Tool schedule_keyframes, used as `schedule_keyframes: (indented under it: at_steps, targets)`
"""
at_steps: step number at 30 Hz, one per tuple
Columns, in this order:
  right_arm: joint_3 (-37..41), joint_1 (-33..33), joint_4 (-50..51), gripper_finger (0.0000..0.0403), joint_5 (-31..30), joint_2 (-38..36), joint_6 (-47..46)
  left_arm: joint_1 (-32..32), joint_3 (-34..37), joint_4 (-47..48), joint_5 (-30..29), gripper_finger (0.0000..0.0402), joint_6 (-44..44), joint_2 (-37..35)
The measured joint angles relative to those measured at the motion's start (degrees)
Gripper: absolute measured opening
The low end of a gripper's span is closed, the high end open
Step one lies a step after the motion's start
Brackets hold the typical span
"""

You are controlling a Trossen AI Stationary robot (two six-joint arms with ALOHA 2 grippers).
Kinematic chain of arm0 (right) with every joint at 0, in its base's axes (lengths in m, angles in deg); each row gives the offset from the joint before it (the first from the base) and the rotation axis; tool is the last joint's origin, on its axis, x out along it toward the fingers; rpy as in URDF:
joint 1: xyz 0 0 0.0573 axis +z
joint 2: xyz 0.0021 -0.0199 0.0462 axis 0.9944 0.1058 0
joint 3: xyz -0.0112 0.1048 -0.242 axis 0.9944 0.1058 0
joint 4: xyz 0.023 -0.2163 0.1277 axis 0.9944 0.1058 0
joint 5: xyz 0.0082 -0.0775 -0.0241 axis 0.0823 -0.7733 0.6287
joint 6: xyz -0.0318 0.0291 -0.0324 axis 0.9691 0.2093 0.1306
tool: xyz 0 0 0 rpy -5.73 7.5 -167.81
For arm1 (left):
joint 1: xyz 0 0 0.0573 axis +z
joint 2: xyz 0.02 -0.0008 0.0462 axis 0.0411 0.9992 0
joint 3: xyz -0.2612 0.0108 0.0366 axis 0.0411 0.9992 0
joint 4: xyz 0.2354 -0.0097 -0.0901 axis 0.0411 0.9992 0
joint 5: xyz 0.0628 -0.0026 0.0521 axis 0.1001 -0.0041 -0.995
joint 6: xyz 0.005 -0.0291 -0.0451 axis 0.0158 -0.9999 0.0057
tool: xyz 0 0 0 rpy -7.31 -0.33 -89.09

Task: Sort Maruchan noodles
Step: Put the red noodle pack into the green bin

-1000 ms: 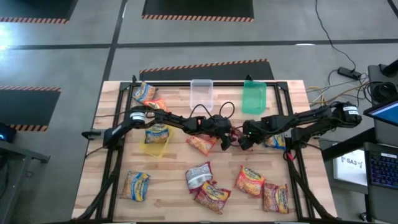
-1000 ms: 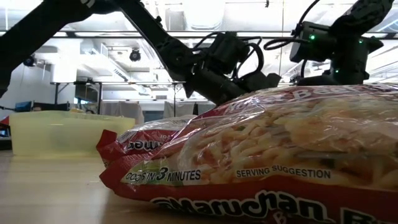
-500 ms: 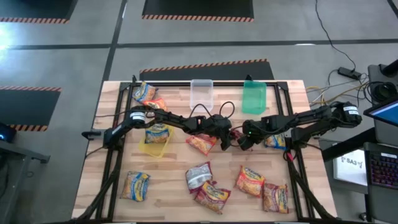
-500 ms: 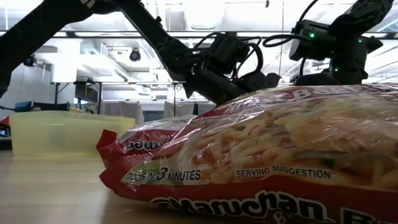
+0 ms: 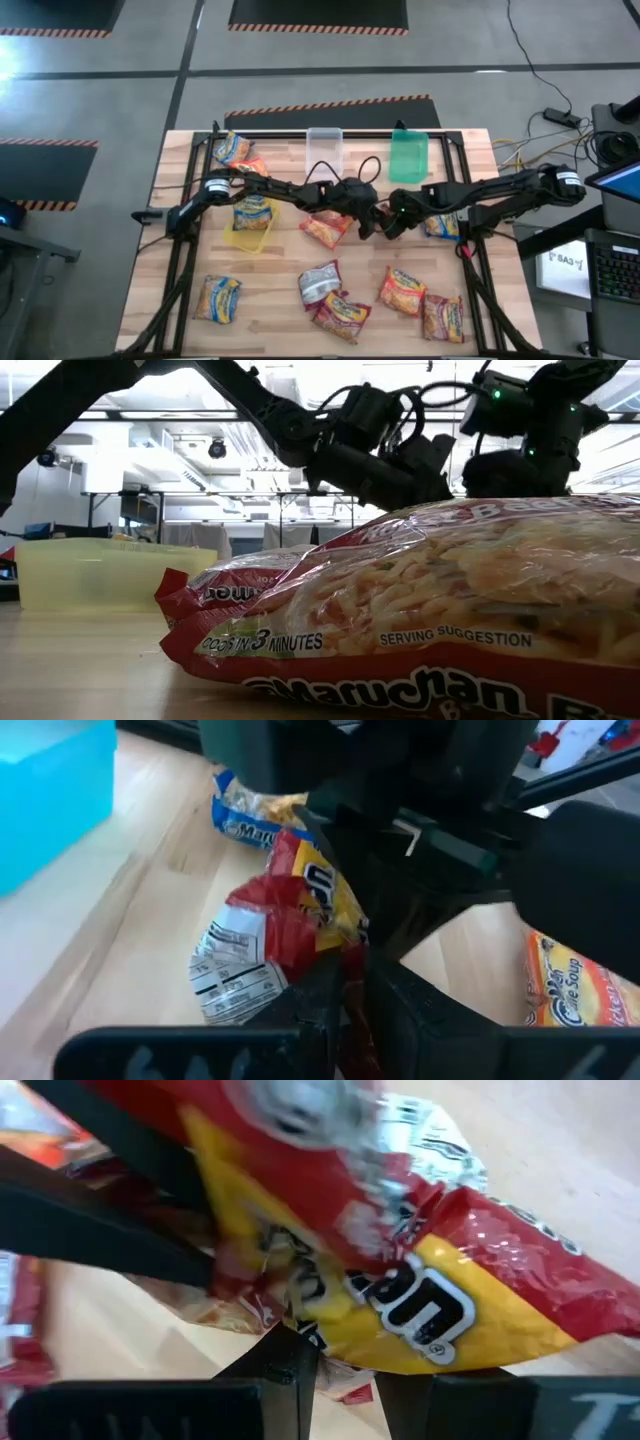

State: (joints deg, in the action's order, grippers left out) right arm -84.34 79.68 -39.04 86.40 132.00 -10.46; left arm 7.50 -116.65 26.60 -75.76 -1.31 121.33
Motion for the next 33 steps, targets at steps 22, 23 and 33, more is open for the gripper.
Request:
schedule_keyframes:
  at_steps: [22,23,33]
  targets:
    - [-7.8,-1.0,11.5,0.0075,-14.6,-6.7,4.0,5.7,-11.7,10.6,0.1,0.0064,5.9,0.1]
    - [-8.5,-1.4,12.1,0.0075,-15.4,-6.6,4.7,6.0,-12.8,11.9,0.1,0.0073,6.9,0.1]
    - [-12.3,-7.7,16.5,0.0075,-25.9,-5.8,12.7,7.7,-22.5,18.6,-4.3,0.0152,22.5,0.1]
